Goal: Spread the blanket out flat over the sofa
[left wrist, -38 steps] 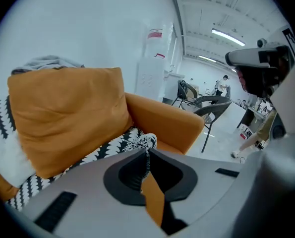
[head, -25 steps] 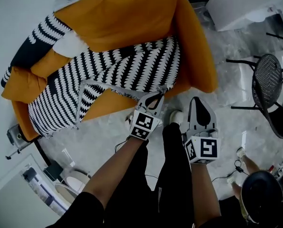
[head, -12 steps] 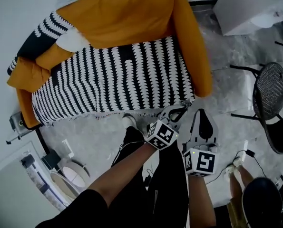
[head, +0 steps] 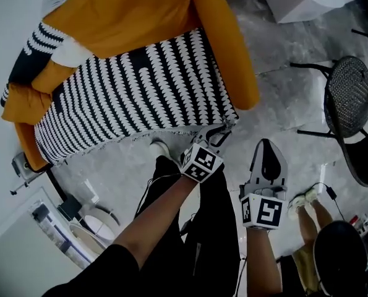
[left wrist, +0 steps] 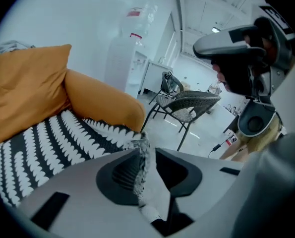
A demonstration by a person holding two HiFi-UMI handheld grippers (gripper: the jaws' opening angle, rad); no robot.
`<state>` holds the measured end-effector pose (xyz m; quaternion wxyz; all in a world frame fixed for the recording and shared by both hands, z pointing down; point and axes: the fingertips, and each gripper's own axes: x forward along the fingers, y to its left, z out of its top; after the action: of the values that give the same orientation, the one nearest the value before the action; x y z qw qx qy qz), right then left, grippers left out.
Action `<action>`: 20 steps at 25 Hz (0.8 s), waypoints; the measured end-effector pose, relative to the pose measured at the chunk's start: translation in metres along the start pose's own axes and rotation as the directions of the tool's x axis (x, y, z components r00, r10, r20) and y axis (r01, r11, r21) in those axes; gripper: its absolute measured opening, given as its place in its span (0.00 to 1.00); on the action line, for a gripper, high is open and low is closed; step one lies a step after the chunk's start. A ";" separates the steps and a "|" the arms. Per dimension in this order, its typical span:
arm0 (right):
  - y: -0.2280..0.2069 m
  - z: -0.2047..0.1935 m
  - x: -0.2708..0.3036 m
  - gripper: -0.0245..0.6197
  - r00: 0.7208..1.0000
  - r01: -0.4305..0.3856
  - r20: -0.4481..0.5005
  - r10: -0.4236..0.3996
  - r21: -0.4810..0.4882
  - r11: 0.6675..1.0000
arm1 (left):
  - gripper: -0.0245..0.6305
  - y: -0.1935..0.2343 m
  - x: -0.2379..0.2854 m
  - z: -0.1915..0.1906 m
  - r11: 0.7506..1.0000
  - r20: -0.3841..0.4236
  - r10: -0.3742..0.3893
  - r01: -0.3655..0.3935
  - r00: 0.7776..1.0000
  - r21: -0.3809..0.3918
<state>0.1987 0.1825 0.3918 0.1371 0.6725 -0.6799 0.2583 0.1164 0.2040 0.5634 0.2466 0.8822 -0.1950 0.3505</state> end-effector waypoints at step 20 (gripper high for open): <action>0.059 0.027 -0.012 0.10 0.990 -0.119 0.070 0.121 -0.026 0.993 | 0.34 0.027 -0.144 0.071 0.982 0.357 0.139 -0.082 0.924 -0.170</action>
<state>0.1452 0.1761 0.3535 0.1041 0.6377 -0.7263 0.2344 0.0417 0.1663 0.4239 0.2522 0.8984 -0.3132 0.1767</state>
